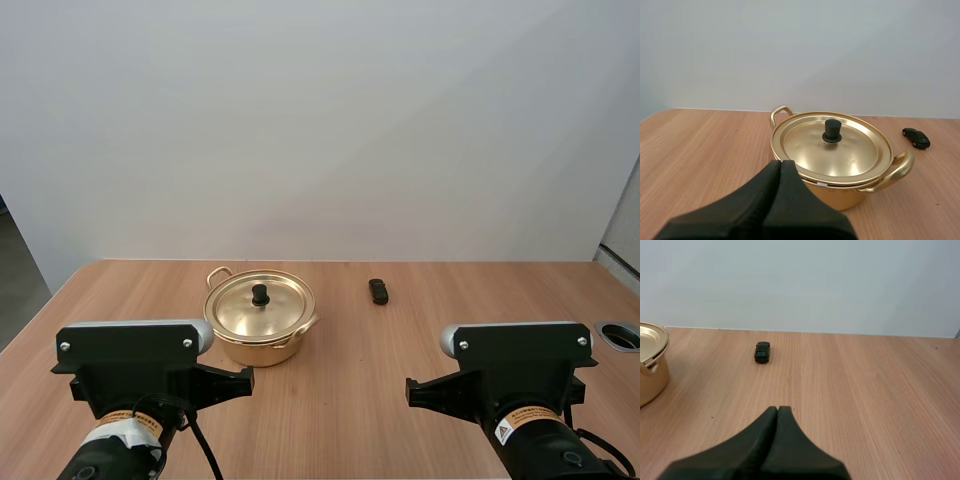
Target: Open the pot, put the car inside, and close it
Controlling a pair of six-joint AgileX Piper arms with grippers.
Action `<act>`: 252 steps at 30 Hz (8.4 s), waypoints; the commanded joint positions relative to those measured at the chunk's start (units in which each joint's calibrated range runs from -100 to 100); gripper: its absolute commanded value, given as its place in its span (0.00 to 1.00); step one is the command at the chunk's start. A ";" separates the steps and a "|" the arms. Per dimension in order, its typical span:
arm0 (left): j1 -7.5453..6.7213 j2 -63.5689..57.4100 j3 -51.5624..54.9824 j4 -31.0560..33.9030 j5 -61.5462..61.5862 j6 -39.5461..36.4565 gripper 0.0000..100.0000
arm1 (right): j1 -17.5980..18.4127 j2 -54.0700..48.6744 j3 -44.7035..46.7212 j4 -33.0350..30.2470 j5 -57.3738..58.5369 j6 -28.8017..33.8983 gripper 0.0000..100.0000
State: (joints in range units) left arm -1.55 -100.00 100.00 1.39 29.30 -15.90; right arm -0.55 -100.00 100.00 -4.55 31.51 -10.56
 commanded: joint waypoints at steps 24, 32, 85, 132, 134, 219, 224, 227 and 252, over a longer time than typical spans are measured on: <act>0.00 0.00 0.00 0.06 -0.01 -0.02 0.00 | 0.00 0.00 0.00 0.05 -0.07 0.04 0.00; 0.00 0.00 0.00 0.06 -0.01 -0.02 0.00 | 0.00 0.00 0.00 0.05 -0.07 0.04 0.00; 1.94 50.25 -62.54 -22.99 50.22 40.21 0.00 | -0.57 19.22 -37.00 19.30 39.43 -28.77 0.00; 1.94 93.80 -67.58 -24.31 45.50 41.32 0.94 | -2.70 19.21 -37.00 19.41 39.99 -28.77 0.00; 1.94 94.43 -67.58 -23.70 45.50 41.32 0.92 | -2.70 19.21 -37.00 19.41 39.99 -28.77 0.00; 13.62 40.87 -85.60 -33.53 53.80 34.34 0.00 | 1.71 96.73 -63.59 33.99 -7.74 -38.30 0.90; 13.71 40.87 -85.60 -33.82 55.54 34.34 0.00 | 1.71 100.14 -67.62 38.54 -2.60 -38.30 0.90; 13.71 40.87 -85.60 -33.71 55.73 34.34 0.00 | 1.71 102.00 -69.40 39.46 -0.86 -38.30 0.90; 13.71 40.87 -85.60 -35.48 58.95 34.34 0.00 | 1.71 114.17 -71.66 39.48 -5.95 -41.28 0.90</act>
State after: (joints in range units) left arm 12.12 -59.16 14.39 -34.12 88.24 18.43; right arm 1.17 14.06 28.33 34.97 25.76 -51.87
